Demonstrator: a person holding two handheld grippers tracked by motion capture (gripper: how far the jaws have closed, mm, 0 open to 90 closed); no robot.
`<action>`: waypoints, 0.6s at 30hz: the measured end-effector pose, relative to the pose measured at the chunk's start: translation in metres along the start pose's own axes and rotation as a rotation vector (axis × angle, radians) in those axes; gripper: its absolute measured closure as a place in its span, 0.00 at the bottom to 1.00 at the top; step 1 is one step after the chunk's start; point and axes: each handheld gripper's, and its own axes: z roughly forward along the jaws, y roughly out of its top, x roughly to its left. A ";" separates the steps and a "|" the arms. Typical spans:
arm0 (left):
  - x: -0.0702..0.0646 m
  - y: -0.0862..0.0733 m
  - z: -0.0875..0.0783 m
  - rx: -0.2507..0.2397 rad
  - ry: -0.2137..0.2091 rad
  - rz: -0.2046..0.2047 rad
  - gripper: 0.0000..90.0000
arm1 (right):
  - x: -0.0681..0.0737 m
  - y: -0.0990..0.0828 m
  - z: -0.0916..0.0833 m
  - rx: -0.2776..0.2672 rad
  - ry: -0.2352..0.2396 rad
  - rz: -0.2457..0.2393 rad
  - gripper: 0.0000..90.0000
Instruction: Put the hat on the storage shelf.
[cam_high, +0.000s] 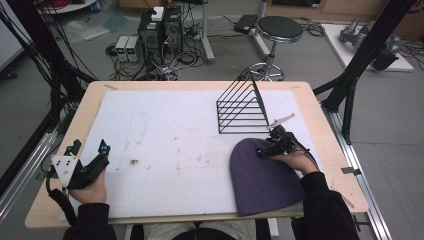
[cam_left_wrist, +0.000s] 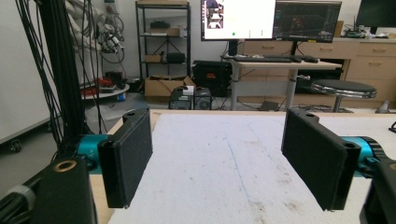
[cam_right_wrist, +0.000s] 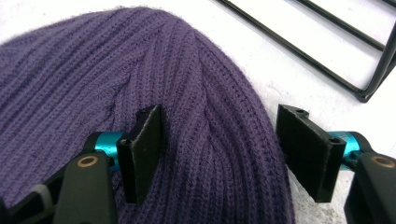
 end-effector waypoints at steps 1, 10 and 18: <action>0.000 0.000 0.000 0.001 -0.002 -0.001 0.28 | 0.001 0.000 0.000 0.002 -0.004 0.000 0.37; 0.000 0.000 0.001 0.000 -0.003 -0.001 0.28 | 0.005 0.002 -0.003 0.019 0.025 0.022 0.62; -0.001 0.000 0.001 0.000 -0.006 0.001 0.28 | 0.005 0.003 -0.006 0.033 0.057 0.072 0.83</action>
